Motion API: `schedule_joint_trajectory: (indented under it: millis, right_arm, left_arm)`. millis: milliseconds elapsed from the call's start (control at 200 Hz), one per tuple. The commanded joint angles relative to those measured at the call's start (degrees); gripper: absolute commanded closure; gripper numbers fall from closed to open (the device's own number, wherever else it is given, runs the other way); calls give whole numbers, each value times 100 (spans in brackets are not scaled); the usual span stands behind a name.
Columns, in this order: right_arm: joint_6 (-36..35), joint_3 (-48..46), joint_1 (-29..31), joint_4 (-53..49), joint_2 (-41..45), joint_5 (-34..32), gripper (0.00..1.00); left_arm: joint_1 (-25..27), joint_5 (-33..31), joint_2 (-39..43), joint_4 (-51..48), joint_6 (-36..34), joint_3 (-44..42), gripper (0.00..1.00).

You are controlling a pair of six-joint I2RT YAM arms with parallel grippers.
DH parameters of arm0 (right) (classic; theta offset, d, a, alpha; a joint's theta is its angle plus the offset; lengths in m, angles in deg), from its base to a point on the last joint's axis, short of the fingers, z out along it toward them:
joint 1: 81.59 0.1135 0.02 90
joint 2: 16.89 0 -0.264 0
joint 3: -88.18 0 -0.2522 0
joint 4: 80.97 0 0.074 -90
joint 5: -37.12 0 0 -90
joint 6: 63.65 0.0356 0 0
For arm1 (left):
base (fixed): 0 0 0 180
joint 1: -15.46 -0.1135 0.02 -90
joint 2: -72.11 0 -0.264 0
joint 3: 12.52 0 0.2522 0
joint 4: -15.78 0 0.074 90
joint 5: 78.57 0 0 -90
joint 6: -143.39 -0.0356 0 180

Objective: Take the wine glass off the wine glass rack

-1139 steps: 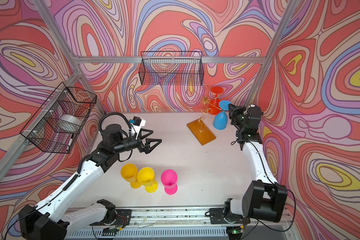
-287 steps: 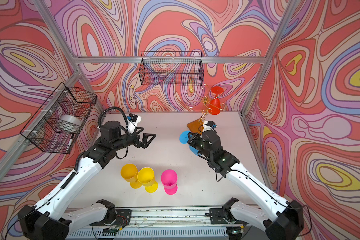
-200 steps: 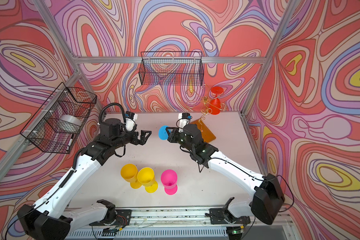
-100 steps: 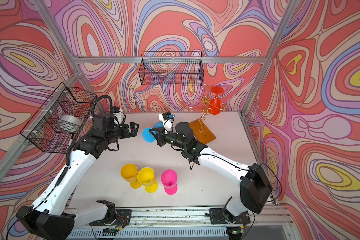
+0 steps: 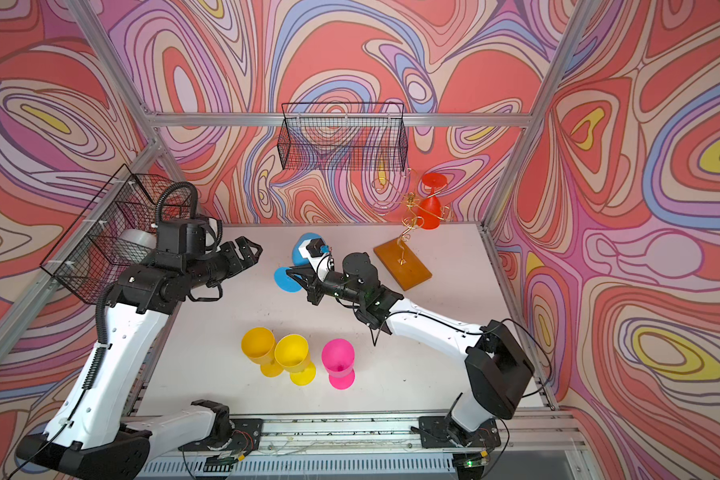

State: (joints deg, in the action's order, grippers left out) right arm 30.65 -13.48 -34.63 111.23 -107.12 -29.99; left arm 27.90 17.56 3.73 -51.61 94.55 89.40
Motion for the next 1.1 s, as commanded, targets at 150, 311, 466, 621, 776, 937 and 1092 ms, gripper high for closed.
schedule_joint_trajectory:
  millis: [150,311,466,621,776,937,1092]
  right_arm:
    - [-907,-297,15,967,-234,13,100]
    - [-1459,-196,118,878,-376,-98,100]
    - [-1876,-78,170,821,-494,-297,100]
    - [-2120,18,184,885,-596,-380,100]
    - [-2419,29,217,1067,-683,-520,100]
    - [-2693,-10,247,1319,-732,-628,100]
    - [-2937,2,301,1368,-765,-664,100]
  left_arm:
    - [-51,1126,-359,-845,1701,449,17]
    - [-49,1373,-391,-807,2239,439,21]
    - [-51,1241,-232,-743,2939,284,30]
    - [-49,1184,-145,-621,3508,129,38]
    - [-49,1135,-195,-752,3858,98,42]
    - [-50,1239,-369,-825,4008,136,45]
    - [-57,1384,-524,-750,4083,148,47]
